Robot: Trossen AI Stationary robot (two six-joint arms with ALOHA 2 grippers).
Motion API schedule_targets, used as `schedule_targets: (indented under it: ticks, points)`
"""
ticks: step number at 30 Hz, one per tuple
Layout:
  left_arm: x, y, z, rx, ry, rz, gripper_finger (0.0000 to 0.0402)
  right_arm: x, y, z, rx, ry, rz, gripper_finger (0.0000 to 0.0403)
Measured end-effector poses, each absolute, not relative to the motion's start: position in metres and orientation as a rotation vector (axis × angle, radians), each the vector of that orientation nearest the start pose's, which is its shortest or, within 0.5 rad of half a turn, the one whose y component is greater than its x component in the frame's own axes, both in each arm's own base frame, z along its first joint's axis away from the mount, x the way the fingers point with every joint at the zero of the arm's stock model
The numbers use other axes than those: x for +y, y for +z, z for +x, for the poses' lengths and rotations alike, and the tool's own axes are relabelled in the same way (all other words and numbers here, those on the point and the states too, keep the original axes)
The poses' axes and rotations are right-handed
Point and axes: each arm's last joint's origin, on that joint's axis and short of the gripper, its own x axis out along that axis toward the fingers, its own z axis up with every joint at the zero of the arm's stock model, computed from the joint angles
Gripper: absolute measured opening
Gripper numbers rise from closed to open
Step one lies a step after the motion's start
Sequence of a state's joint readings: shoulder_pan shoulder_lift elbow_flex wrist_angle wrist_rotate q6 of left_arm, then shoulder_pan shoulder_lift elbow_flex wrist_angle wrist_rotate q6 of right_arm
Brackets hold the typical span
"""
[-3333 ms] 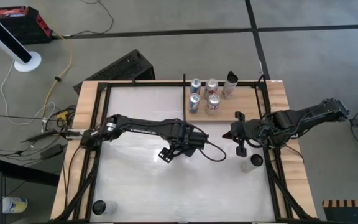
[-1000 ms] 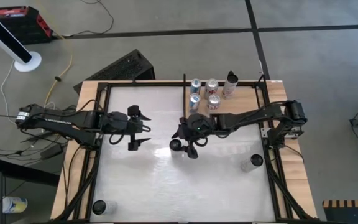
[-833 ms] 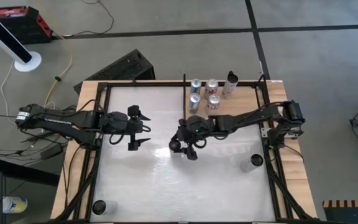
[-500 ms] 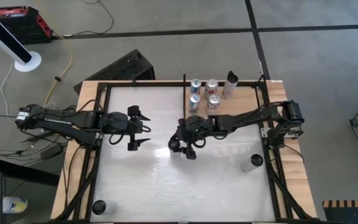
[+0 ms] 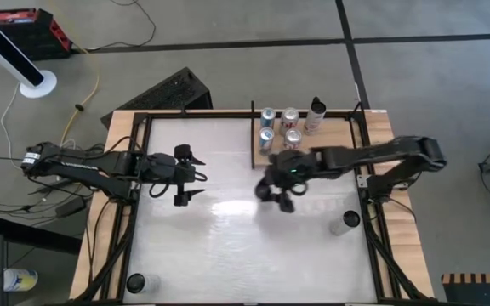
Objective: Place canned beverage on shelf
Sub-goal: Put the white-pink soda can on the shelf aligned with the other white-pink soda can
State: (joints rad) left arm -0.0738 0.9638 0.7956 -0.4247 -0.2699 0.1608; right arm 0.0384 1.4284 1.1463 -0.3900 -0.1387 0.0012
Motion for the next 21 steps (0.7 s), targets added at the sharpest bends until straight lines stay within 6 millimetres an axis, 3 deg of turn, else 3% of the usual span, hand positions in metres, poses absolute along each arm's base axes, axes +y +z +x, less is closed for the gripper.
schedule_targets:
  ticks: [5, 12, 16, 21]
  points:
    - [-0.007, 0.285, 0.200, 0.603, 0.144, 0.258, 0.0382, 0.009, 0.320, 0.247, 0.675, -0.007, 0.037, 0.0279]
    - [-0.007, 0.288, 0.202, 0.569, 0.147, 0.260, 0.0382, -0.017, 0.324, 0.167, 0.585, -0.332, 0.011, 0.0279]
    - [-0.007, 0.288, 0.202, 0.559, 0.148, 0.244, 0.0382, -0.037, 0.319, 0.143, 0.572, -0.453, 0.020, 0.0279]
    - [-0.007, 0.288, 0.203, 0.554, 0.158, 0.209, 0.0382, -0.060, 0.308, 0.131, 0.610, -0.496, 0.025, 0.0279]
